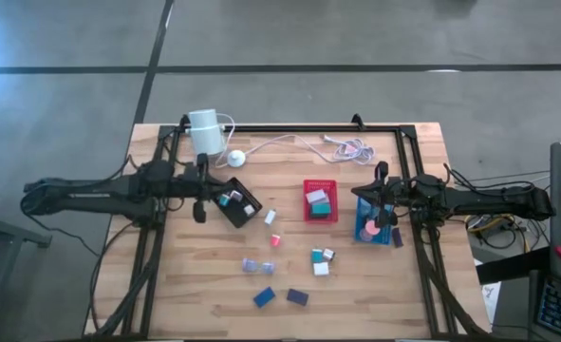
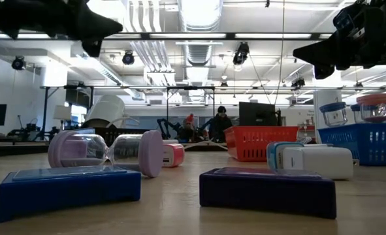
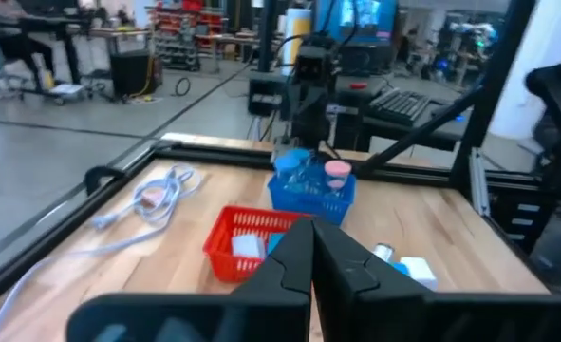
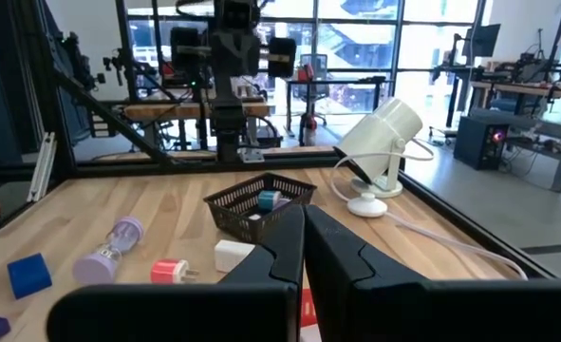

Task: Pick & Place Office items
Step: Put the top white charger adaptor into the black bin

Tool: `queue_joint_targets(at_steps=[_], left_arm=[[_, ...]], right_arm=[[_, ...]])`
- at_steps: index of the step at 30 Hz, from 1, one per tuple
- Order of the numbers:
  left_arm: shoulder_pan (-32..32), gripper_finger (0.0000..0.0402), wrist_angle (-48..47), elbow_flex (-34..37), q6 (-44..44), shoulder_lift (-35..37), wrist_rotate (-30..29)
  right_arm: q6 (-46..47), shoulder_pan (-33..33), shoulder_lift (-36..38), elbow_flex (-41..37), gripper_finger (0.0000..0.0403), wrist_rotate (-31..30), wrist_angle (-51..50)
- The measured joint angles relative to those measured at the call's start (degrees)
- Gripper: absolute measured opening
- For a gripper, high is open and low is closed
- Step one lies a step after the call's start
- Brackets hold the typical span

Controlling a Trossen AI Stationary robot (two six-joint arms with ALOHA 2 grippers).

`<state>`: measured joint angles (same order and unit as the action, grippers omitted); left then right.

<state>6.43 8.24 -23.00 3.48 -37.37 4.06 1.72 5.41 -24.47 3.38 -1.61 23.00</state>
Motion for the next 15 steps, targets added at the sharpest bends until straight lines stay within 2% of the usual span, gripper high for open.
queue_joint_targets(at_steps=[5,10,15], left_arm=[[-0.01,0.0004,3.13,5.82,-0.19,3.68,-2.25],[0.07,0.0002,11.38,12.01,-1.79,5.70,-3.91],[0.60,0.0005,11.67,15.47,-3.12,9.07,-3.88]], right_arm=[[-0.18,-0.02,0.01,0.00,0.0008,-0.01,0.04],[-0.20,-0.02,0.00,0.00,0.0008,-0.02,0.07],[0.72,-0.02,0.00,0.00,0.0008,0.00,0.09]])
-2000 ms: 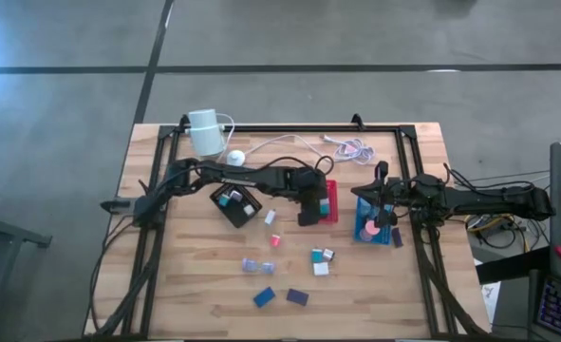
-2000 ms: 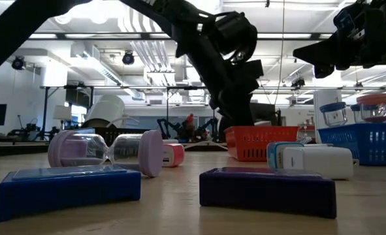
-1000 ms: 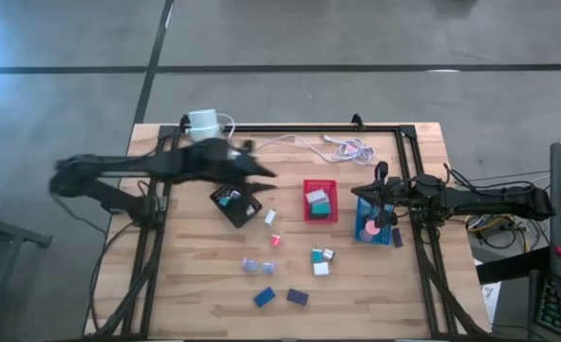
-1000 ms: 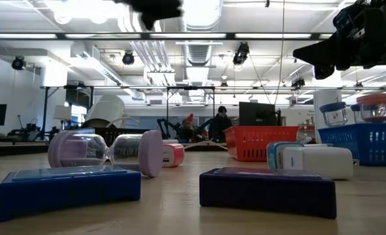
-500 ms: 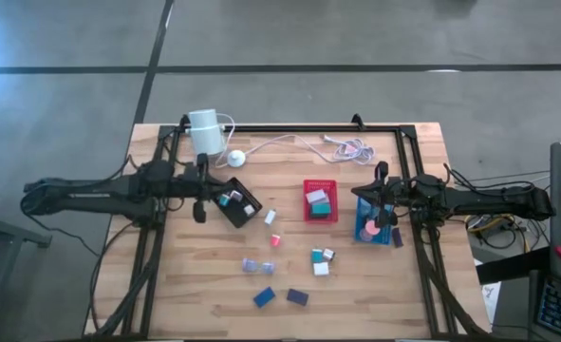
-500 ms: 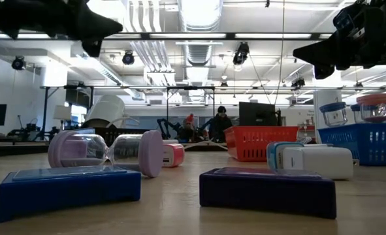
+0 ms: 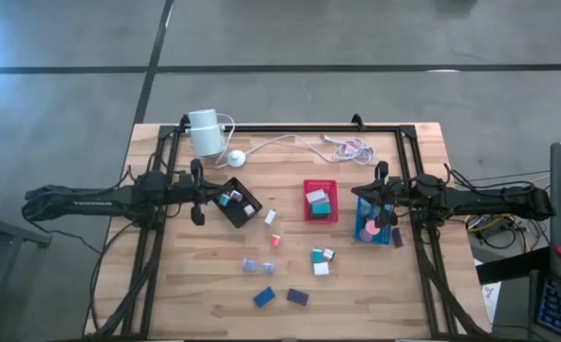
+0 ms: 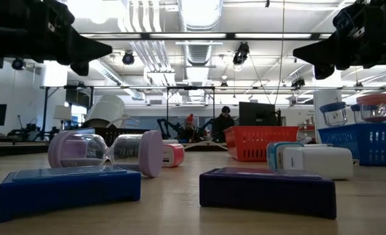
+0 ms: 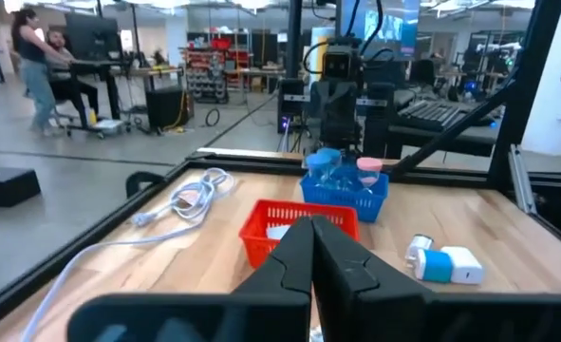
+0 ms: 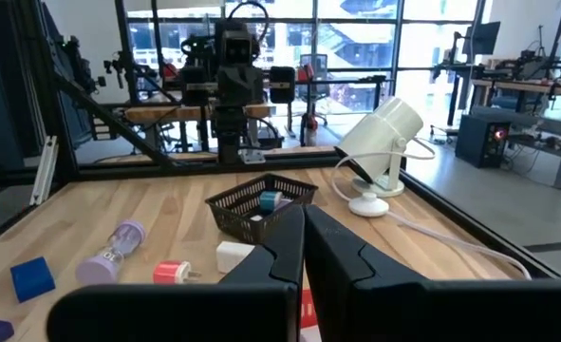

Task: Pick & Place Office items
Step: Put the top white charger adaptor into the black bin

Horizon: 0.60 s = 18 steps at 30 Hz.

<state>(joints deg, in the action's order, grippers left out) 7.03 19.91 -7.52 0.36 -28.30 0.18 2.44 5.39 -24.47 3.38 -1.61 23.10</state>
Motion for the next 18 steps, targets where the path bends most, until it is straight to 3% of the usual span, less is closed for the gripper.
queue_joint_targets(at_steps=[8,18], left_arm=[[0.19,0.0004,-7.30,0.39,-1.61,5.23,0.42],[0.19,0.0006,-7.53,0.15,-0.57,5.86,0.44]], right_arm=[[0.35,0.02,0.02,0.02,0.0008,0.00,1.96],[2.24,0.00,-1.88,0.02,0.0008,0.00,6.23]])
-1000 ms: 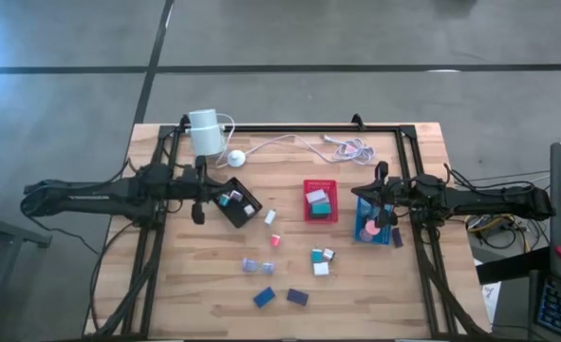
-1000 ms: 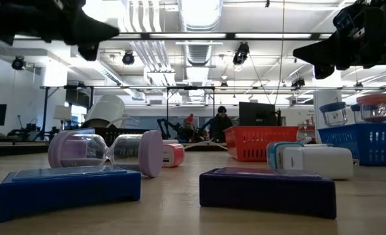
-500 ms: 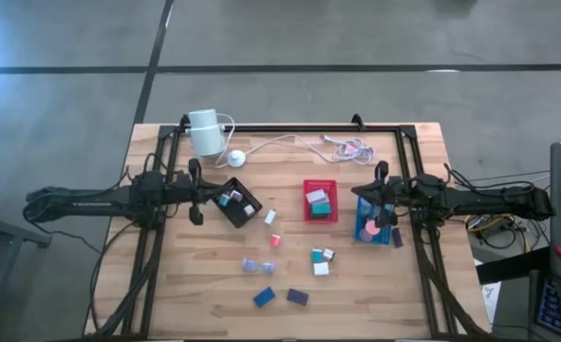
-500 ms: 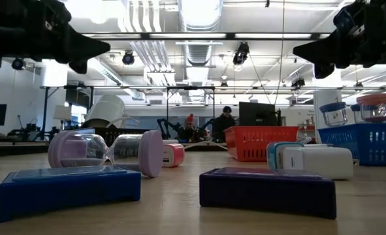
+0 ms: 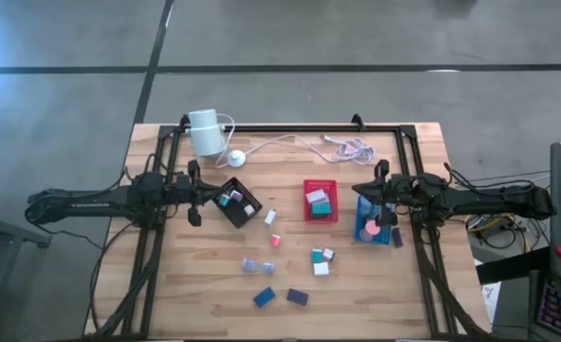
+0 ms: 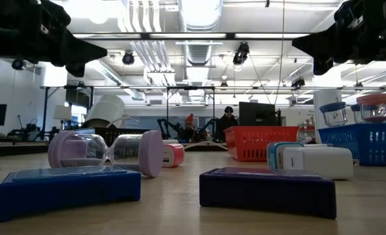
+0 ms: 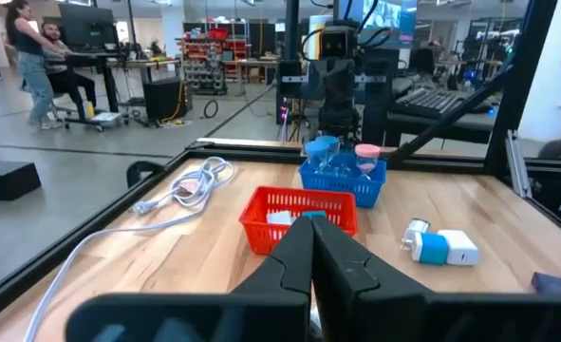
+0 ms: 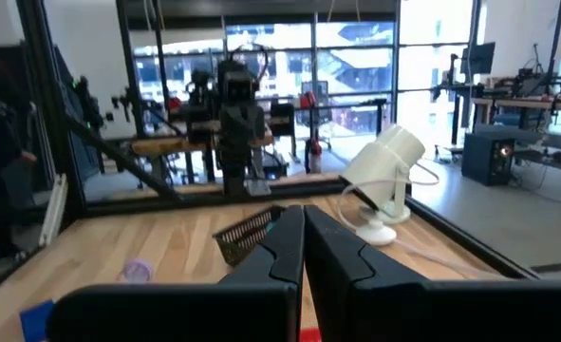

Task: Pick & Place Office items
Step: Put the top white charger adaptor into the black bin

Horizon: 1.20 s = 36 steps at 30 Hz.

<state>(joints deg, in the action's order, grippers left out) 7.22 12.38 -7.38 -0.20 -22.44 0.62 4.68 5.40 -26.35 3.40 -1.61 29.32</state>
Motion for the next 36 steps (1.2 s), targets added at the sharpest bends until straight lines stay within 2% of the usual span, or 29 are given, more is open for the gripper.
queue_joint_targets(at_steps=[5,9,19,24,28,31,36], left_arm=[[0.00,0.0007,0.00,0.02,-0.64,0.00,-0.02],[0.00,0.0007,-0.02,0.02,-0.76,-0.02,-0.02],[0.00,0.0007,-0.48,-0.52,0.02,-0.04,-0.06],[0.00,0.0007,-0.50,-0.52,0.48,-0.04,-0.05],[0.00,0.0007,-0.48,-0.52,0.50,-0.04,-0.06],[0.00,0.0007,-0.48,-0.52,0.16,-0.04,-0.06],[0.00,0.0007,-0.46,-1.07,-1.00,0.00,-0.08]], right_arm=[[3.41,-0.34,-3.86,0.15,0.0008,-0.08,4.26],[5.79,-2.50,-11.47,4.91,0.0008,-6.16,2.88],[9.06,-4.04,-38.76,31.54,0.0008,-7.52,-21.07],[11.22,-4.03,-51.95,43.52,0.0014,-6.70,-27.82],[13.56,-4.05,-61.90,52.75,0.0055,-0.63,-31.34],[16.05,-4.05,-68.96,60.90,0.0101,-0.26,-38.66],[14.60,-4.37,-80.10,72.77,0.0178,-0.52,-51.07]])
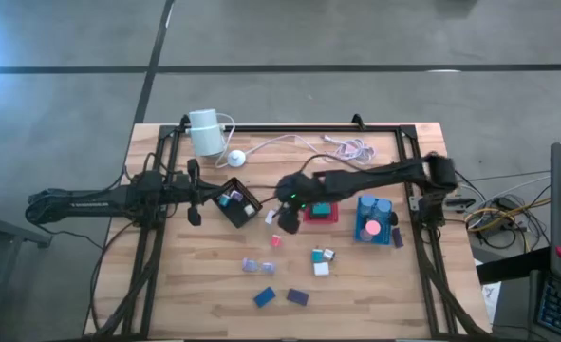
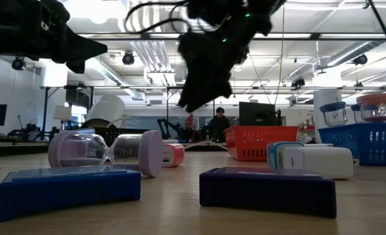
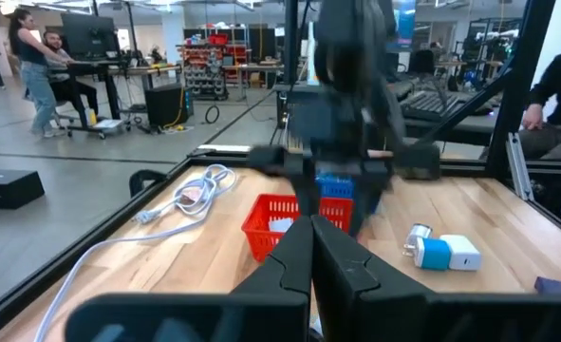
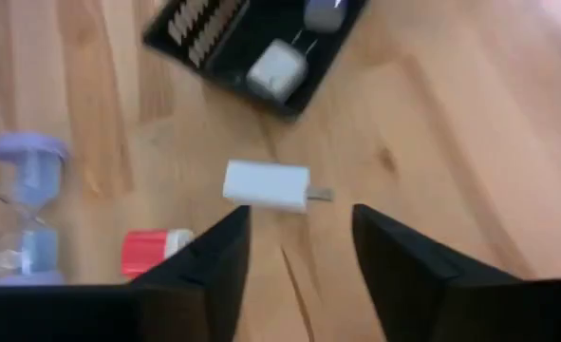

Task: Pick & Place Office items
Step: Put the top white charger adaptor into the black bin

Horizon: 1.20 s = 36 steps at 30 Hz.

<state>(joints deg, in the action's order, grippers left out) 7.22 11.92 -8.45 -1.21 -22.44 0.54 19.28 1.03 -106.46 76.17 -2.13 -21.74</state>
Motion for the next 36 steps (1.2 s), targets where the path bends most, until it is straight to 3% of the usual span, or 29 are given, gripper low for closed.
queue_joint_targets(at_steps=[8,14,20,36], left_arm=[[0.00,0.0007,-0.09,0.02,-1.50,0.00,0.02],[-0.01,0.0007,-0.20,0.10,-1.82,0.11,-0.02],[0.00,0.0007,-0.15,0.11,-1.82,0.11,-0.13],[0.00,0.0007,-0.10,0.13,-1.60,0.11,-0.16]], right_arm=[[-3.04,-1.58,-10.50,9.24,0.0285,0.26,-1.94],[9.77,-1.13,-11.49,10.58,0.0330,-3.36,-1.97],[13.66,-1.02,-11.15,10.79,0.0347,-4.31,-2.05],[14.86,-2.75,-13.26,10.77,0.0345,-4.17,-4.28]])
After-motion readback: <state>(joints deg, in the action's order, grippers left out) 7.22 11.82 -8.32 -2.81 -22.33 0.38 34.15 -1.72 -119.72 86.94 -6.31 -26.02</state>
